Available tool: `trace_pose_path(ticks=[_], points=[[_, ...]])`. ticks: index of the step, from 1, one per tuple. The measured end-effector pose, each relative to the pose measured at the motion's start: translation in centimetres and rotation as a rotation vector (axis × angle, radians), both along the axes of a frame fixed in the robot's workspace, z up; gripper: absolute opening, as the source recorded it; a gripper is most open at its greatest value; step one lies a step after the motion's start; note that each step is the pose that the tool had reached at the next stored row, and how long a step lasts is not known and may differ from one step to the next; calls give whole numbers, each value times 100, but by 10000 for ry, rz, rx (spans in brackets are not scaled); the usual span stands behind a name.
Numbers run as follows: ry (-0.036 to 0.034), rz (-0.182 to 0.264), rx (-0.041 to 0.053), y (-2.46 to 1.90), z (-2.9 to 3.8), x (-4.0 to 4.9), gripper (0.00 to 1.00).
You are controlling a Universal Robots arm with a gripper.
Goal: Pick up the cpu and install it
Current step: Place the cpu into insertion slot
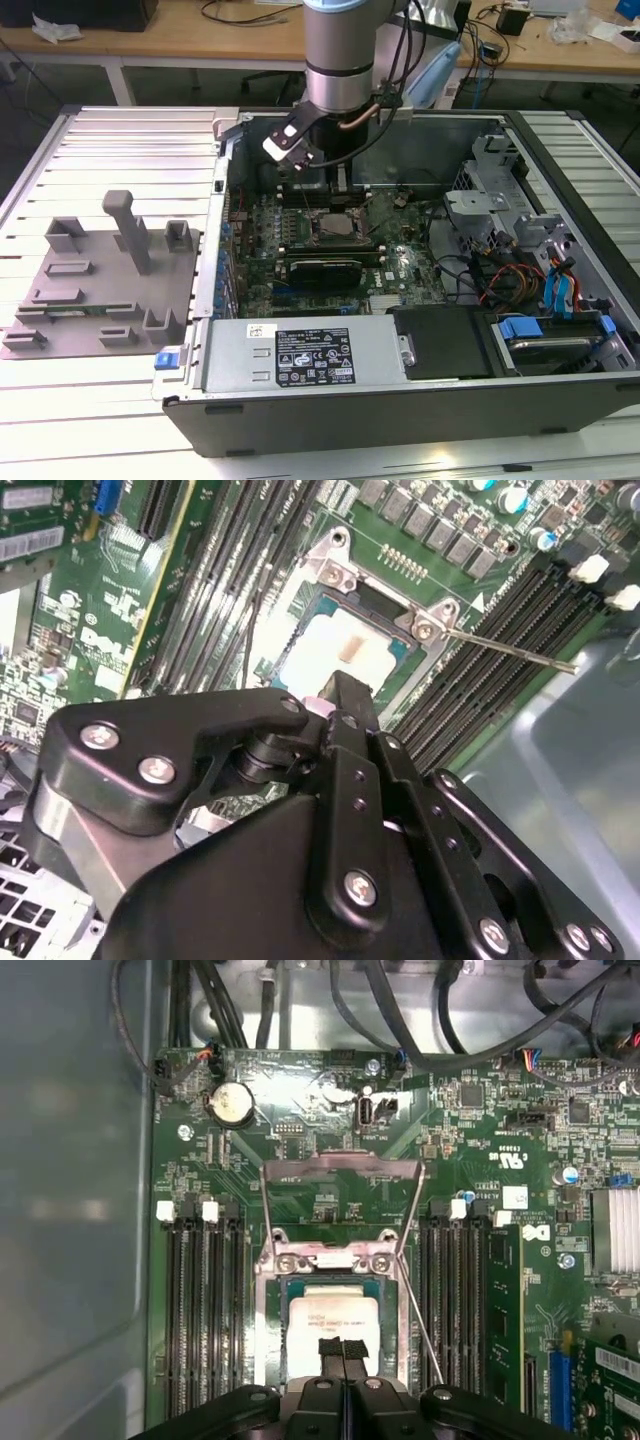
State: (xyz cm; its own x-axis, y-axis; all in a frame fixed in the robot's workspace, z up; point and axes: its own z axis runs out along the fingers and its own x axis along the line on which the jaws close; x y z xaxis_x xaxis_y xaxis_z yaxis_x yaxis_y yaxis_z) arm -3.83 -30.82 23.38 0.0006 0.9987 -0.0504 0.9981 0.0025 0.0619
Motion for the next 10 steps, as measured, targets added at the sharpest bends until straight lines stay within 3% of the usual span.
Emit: trace_pose_path(ticks=[1,4,5,6,8,10], points=[[72,0,-83,3,-5,21,11],[169,0,-106,4,-39,52,11],[190,0,-61,3,-45,52,11],[197,0,48,3,-49,52,11],[214,0,143,-2,-54,53,11],[249,-5,310,-7,-59,56,11]])
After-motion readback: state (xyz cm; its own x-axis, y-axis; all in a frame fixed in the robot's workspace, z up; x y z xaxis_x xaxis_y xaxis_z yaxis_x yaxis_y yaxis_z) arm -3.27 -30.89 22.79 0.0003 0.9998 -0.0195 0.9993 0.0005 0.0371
